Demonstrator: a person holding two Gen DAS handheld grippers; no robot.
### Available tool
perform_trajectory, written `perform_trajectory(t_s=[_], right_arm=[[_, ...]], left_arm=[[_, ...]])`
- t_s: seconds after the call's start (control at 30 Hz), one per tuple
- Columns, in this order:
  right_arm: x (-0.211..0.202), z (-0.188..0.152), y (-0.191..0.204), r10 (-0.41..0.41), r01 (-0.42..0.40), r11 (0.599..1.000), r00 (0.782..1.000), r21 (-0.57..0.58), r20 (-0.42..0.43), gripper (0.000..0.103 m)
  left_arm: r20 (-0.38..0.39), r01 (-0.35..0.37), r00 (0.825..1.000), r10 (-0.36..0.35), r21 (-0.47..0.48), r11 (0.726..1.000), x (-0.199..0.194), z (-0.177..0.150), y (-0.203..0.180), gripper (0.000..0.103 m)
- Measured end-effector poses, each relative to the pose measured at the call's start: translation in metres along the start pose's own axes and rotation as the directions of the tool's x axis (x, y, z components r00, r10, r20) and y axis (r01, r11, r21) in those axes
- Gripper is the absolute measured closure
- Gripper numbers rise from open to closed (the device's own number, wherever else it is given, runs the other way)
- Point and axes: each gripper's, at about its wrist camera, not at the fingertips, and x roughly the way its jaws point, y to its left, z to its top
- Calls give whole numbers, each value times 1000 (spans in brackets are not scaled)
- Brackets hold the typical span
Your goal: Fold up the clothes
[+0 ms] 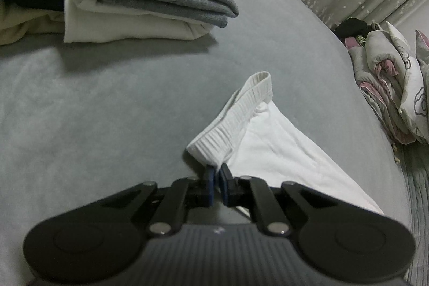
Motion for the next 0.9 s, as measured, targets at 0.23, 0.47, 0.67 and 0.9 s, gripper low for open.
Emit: perform_trajectory(t_s=[0.23, 0.47, 0.67, 0.9], right_arm=[[4, 9, -46, -100, 100, 988, 995, 120, -13, 96], [14, 24, -44, -117, 116, 990, 993, 83, 3, 85], [22, 30, -49, -105, 102, 991, 994, 83, 37, 79], [24, 24, -47, -14, 8, 993, 999, 120, 50, 72]], left_arm=[[1, -21, 1000, 21, 27, 999, 2, -1, -4, 94], [1, -29, 1000, 29, 42, 999, 2, -2, -5, 93], [2, -34, 999, 34, 50, 998, 2, -2, -6, 93], [3, -37, 999, 37, 58, 998, 2, -3, -7, 93]])
